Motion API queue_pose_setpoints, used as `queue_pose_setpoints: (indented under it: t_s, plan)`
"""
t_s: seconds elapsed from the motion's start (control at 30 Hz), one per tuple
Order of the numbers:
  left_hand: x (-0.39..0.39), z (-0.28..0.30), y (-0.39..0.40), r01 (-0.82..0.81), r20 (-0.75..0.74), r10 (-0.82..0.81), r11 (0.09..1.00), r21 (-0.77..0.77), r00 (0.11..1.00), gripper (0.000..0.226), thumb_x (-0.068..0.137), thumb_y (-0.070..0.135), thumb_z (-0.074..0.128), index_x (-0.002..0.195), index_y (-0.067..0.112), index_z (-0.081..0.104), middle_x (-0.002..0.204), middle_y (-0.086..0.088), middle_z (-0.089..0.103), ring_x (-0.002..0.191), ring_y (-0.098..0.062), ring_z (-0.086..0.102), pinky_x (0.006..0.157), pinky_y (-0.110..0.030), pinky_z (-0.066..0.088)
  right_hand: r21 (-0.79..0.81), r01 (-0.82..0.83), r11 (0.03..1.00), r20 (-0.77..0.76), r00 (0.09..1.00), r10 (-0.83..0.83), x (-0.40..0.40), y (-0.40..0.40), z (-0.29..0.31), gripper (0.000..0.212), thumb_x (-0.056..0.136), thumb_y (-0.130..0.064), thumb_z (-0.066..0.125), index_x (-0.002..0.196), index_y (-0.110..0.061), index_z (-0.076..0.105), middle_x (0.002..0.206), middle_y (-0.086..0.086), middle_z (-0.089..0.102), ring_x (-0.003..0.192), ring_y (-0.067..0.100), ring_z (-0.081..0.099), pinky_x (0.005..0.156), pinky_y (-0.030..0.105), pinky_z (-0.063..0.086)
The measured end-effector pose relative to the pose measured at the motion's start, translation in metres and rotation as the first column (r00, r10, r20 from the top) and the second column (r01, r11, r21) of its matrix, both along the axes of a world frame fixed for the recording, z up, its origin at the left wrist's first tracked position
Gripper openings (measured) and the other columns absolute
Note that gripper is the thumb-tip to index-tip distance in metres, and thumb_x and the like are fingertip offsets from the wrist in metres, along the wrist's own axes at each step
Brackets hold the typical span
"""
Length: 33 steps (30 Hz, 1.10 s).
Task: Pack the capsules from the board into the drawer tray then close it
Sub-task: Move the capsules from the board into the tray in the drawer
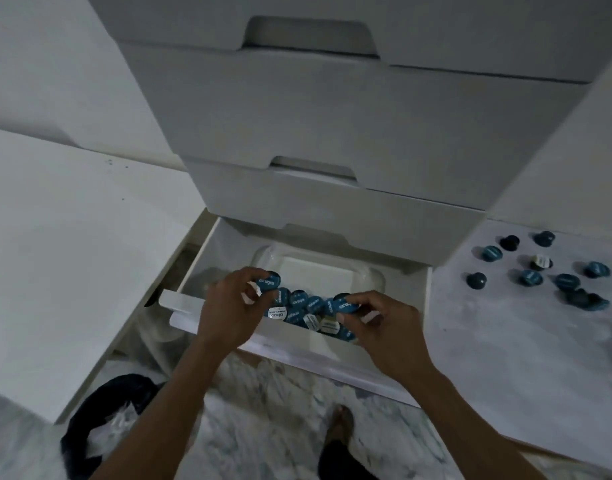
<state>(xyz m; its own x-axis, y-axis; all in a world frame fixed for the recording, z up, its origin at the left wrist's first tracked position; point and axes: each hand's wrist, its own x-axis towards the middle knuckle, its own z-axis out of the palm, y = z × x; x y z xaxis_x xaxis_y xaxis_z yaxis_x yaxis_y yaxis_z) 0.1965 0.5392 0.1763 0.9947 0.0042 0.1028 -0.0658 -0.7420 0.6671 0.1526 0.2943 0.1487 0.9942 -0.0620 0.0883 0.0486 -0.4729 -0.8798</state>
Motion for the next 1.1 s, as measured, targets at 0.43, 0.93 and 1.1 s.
queue_pose_setpoints:
  t_s: [0.43,0.93,1.1]
  plan:
    - [0.118,-0.071,0.011,0.280,-0.282,-0.203,0.922,0.267,0.938,0.027,0.082,0.030,0.073,0.108,0.028,0.066,0.096,0.002,0.069,0.075,-0.015,0.061,0.072,-0.032,0.053,-0.103,-0.082,0.991,-0.214,0.975,0.058,0.113,0.042,-0.057,0.019,0.079,-0.020,0.078,0.097,-0.023,0.073,0.088,-0.011,0.070,0.077,0.003,0.062,0.065,0.002,0.042]
    - [0.149,-0.108,0.002,0.443,-0.378,-0.348,0.873,0.203,0.858,0.017,0.077,0.020,0.077,0.091,0.022,0.067,0.093,0.004,0.071,0.083,-0.011,0.065,0.079,-0.032,0.055,-0.191,-0.255,0.948,-0.401,0.902,0.162,0.152,0.066,-0.092,0.021,0.082,-0.020,0.071,0.102,-0.022,0.069,0.080,-0.007,0.060,0.081,0.013,0.057,0.070,0.026,0.048]
    - [0.150,-0.110,0.004,0.437,-0.384,-0.333,0.872,0.223,0.861,0.017,0.075,0.017,0.079,0.089,0.020,0.069,0.092,0.000,0.072,0.084,-0.015,0.064,0.076,-0.025,0.049,-0.195,-0.275,0.941,-0.391,0.902,0.183,0.154,0.071,-0.094,0.024,0.081,-0.017,0.072,0.104,-0.020,0.068,0.097,0.000,0.070,0.088,0.017,0.063,0.078,0.034,0.055]
